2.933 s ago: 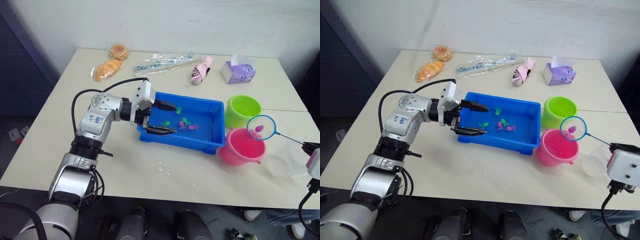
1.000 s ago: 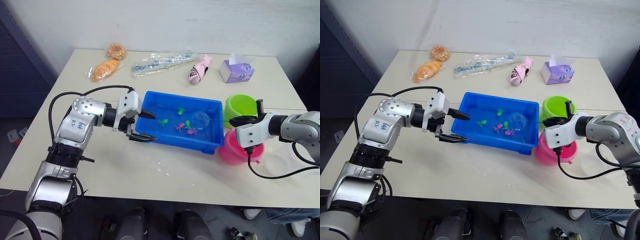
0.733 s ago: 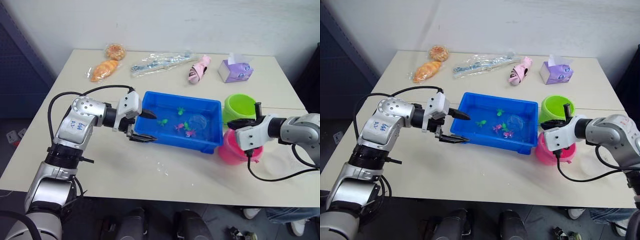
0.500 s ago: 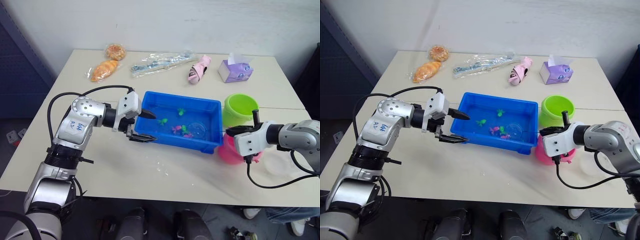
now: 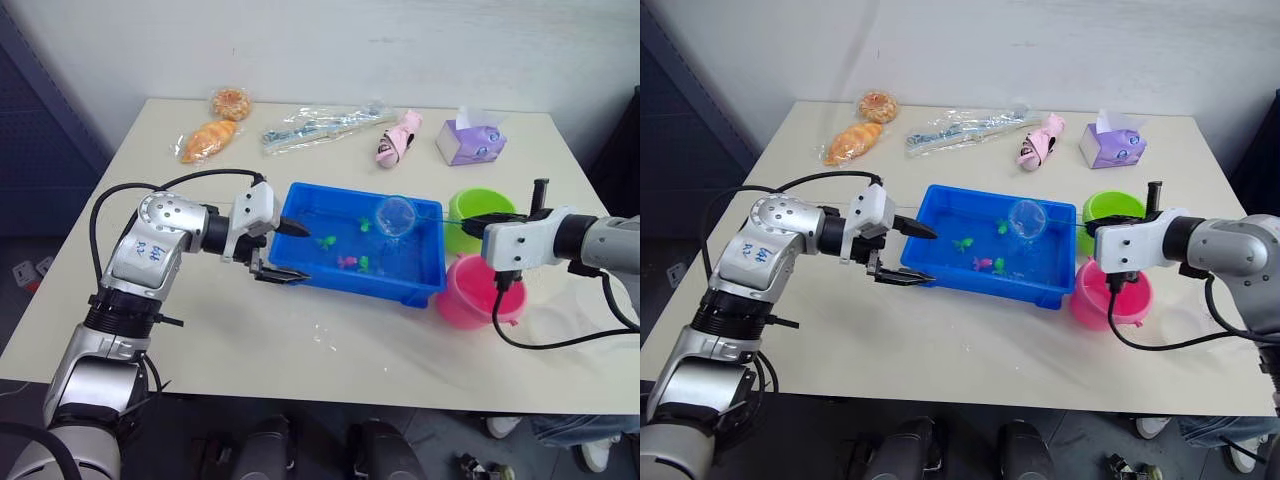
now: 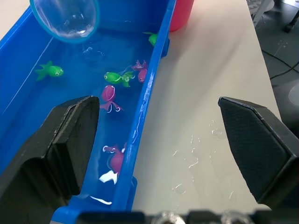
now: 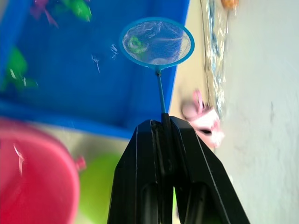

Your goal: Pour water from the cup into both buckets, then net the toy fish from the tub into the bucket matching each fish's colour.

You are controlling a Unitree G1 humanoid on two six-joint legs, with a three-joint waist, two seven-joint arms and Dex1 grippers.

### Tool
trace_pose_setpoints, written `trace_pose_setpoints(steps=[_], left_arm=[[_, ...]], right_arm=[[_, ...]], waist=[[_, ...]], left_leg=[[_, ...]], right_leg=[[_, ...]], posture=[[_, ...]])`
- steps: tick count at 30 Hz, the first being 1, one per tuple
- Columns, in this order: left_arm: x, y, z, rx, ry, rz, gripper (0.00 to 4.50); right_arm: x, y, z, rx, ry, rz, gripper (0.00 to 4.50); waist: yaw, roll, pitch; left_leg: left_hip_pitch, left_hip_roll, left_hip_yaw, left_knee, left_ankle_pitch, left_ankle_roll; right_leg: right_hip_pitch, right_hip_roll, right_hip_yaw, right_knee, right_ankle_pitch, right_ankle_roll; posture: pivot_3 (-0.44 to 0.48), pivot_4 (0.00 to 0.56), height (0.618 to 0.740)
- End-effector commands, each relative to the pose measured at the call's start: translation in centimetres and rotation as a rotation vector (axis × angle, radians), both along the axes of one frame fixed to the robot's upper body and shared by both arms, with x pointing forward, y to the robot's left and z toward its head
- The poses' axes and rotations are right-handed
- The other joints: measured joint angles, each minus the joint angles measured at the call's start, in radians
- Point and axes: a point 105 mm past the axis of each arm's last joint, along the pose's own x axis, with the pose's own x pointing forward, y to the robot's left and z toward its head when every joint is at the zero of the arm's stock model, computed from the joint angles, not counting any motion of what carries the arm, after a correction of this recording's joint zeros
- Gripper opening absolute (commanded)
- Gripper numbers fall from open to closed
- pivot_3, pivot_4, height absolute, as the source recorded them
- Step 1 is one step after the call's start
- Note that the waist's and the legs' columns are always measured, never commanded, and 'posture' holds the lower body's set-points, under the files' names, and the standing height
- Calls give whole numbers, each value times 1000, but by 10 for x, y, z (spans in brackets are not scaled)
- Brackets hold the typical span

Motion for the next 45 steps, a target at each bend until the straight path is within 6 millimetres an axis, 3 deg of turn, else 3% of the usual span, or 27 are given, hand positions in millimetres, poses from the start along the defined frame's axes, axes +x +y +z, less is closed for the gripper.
trace_pose_setpoints(steps=[1, 6, 14, 26, 32, 39, 45], left_arm=[[-5, 1, 11, -1, -34, -19, 4374], [-5, 5, 14, 13, -29, -13, 4374], [-9, 12, 17, 35, -14, -5, 4374], [-13, 23, 15, 56, 14, -10, 4374], [-12, 18, 13, 49, 16, -20, 4374], [-13, 18, 13, 49, 16, -25, 4374], [-14, 17, 13, 49, 14, -23, 4374]], right_arm=[[-5, 13, -3, 20, 22, 37, 0], [-4, 11, -20, -27, 57, 25, 0], [7, 0, -18, -72, 0, -21, 0], [-3, 6, 12, 76, -47, -25, 0], [-15, 5, -11, -1, 35, 8, 0], [-3, -10, -19, -120, -14, -40, 0], [0, -10, -31, -173, 3, -9, 0]], waist=[[1, 0, 0], [1, 0, 0], [-1, 0, 0], [1, 0, 0], [1, 0, 0], [-3, 0, 0], [0, 0, 0]], left_leg=[[0, 0, 0, 0, 0, 0], [0, 0, 0, 0, 0, 0], [0, 0, 0, 0, 0, 0], [0, 0, 0, -1, 0, 0], [0, 0, 0, -1, 0, 0], [1, 0, 0, -1, 0, 0], [1, 0, 1, -1, 0, 0]], right_leg=[[0, 0, 0, 0, 0, 0], [0, 0, 0, 0, 0, 0], [0, 0, 0, 0, 0, 0], [0, 0, 0, 0, 0, 0], [0, 0, 0, -1, 0, 0], [0, 0, 1, 0, 0, 0], [0, 0, 1, 0, 0, 0]], posture=[[0, 150, 739], [0, 150, 739], [0, 150, 739], [0, 150, 739], [0, 150, 739], [0, 150, 739], [0, 150, 739]])
